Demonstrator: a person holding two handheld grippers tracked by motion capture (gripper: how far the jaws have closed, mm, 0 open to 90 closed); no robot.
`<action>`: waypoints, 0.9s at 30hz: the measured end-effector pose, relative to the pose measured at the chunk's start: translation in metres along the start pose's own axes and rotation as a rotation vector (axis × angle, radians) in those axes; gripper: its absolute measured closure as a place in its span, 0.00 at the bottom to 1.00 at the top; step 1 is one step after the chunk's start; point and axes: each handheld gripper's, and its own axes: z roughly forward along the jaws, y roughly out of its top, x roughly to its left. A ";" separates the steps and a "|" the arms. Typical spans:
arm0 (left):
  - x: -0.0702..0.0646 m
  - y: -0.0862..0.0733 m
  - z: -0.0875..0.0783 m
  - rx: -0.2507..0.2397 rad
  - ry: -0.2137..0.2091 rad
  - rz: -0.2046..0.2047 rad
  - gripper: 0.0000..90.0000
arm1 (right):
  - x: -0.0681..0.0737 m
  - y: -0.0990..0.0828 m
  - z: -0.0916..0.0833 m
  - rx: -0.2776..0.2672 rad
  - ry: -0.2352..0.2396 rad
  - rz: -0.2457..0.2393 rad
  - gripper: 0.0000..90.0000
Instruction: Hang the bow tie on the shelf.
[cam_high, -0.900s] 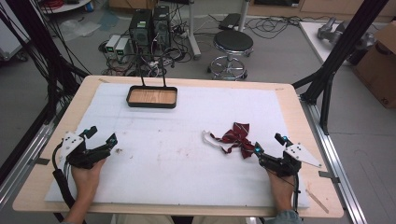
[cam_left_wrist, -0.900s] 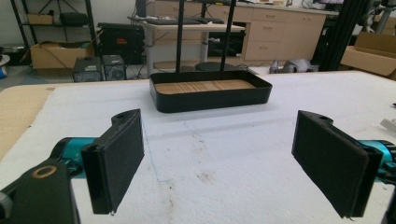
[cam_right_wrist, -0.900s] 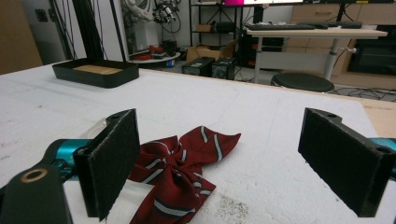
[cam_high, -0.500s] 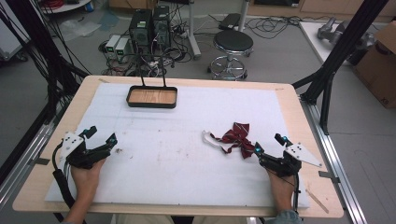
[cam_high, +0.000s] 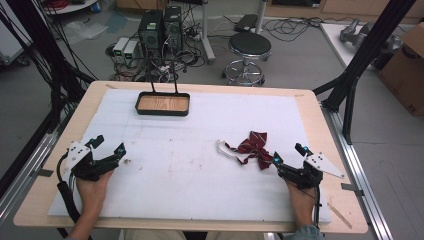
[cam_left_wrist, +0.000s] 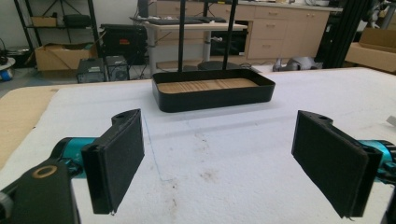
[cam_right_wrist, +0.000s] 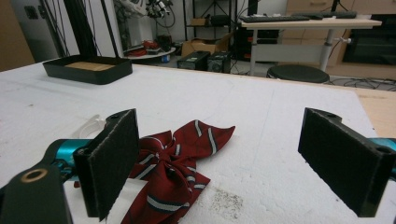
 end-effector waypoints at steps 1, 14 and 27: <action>0.000 0.000 0.000 0.000 0.002 0.001 0.19 | 0.000 0.000 0.000 0.003 0.000 0.003 0.13; 0.000 -0.001 0.001 0.007 -0.001 0.003 0.19 | 0.005 0.001 0.004 0.006 0.000 -0.051 0.13; 0.001 -0.001 0.002 0.008 0.001 0.003 0.19 | 0.016 0.011 0.029 0.126 0.081 -0.038 0.19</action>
